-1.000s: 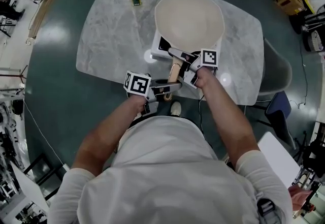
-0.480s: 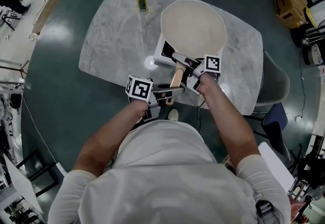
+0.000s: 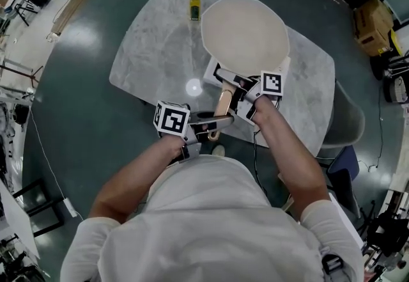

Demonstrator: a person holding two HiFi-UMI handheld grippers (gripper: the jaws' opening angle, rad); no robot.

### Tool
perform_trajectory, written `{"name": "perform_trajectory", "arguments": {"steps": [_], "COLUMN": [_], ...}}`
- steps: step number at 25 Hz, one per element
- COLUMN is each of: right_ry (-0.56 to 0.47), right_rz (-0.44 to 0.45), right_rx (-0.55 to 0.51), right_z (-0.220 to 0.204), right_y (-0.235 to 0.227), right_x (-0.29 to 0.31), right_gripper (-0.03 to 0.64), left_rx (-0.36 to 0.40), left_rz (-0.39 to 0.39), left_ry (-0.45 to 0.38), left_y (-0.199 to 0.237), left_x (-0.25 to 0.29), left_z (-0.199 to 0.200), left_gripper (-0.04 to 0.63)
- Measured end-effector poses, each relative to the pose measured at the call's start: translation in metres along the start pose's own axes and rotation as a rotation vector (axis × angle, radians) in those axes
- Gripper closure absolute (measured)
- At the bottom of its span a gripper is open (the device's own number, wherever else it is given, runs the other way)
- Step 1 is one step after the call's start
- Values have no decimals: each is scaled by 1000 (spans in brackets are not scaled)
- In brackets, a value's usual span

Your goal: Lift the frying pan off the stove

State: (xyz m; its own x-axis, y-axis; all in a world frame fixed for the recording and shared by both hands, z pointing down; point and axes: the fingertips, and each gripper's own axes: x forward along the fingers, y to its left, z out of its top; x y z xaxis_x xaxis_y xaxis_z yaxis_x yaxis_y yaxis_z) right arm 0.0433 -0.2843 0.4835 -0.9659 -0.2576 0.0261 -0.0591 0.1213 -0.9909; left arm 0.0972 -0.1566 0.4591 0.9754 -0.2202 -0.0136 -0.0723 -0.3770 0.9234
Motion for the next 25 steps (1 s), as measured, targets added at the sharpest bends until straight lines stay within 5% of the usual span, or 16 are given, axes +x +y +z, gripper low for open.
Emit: {"name": "perform_trajectory", "arguments": {"steps": [8, 20, 25], "right_ry": [147, 340, 398], "right_rz": [49, 95, 99], "right_rx": [-31, -36, -45], "right_z": [-33, -53, -103], "right_y": [40, 59, 67], "right_x": [93, 113, 204], "right_gripper": [453, 449, 448], "left_rx": [25, 25, 30], "left_rz": [64, 162, 169], "left_ry": [-133, -311, -356], "left_y": [-23, -35, -33], "left_x": [-80, -83, -181], "left_z": [24, 31, 33], "left_gripper": [457, 457, 456]}}
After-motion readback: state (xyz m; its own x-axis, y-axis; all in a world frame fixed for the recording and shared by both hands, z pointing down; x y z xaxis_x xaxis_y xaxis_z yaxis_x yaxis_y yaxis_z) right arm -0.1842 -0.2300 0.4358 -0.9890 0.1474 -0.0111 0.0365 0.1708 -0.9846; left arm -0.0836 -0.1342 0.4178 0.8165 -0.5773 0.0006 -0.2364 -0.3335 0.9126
